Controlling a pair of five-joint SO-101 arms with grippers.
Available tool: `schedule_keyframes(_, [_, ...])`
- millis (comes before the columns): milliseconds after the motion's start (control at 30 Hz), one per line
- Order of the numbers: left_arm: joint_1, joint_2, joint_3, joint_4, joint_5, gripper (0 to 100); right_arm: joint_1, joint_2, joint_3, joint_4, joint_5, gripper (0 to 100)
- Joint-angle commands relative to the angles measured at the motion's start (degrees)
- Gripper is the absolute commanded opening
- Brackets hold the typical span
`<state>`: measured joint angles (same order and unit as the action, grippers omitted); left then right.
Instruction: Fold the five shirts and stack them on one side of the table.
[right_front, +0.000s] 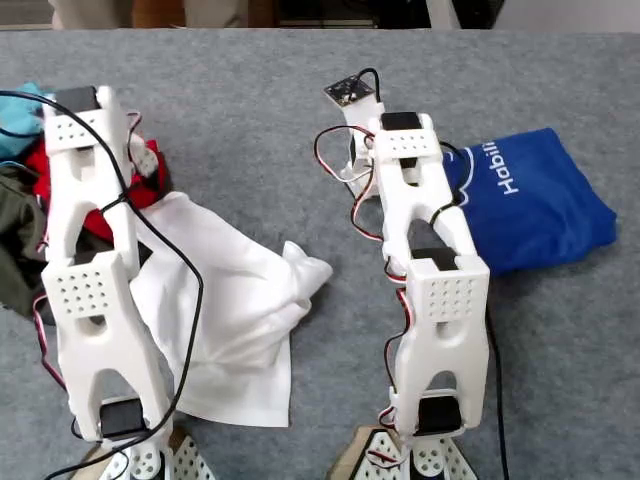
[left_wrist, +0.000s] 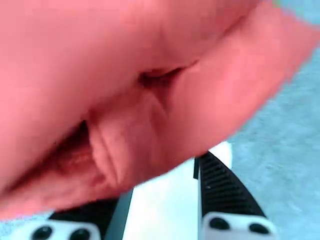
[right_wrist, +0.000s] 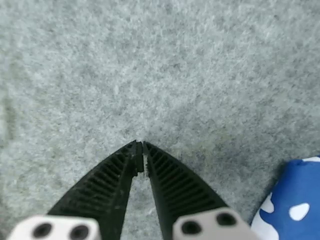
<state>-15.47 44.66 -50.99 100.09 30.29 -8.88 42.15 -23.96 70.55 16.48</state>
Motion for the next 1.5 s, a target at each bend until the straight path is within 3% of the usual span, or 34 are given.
schedule_keyframes(0, [-0.53, -5.41, -2.11, 0.7, -0.44, 17, 0.84, -0.22, -2.07, -1.05, -0.44, 1.2])
schedule_keyframes(400, [-0.26, 3.3, 0.26, 0.7, -0.18, 17, 0.84, -0.22, -2.07, -1.05, -0.44, 1.2])
schedule_keyframes(867, [2.37, 3.91, 0.79, 0.7, -0.44, 17, 0.84, 1.1, -2.59, -1.05, -0.26, 1.2])
schedule_keyframes(1467, [-1.93, 4.44, 0.79, 0.7, -0.53, 17, 0.84, 1.1, -2.59, -1.05, -0.26, 1.2])
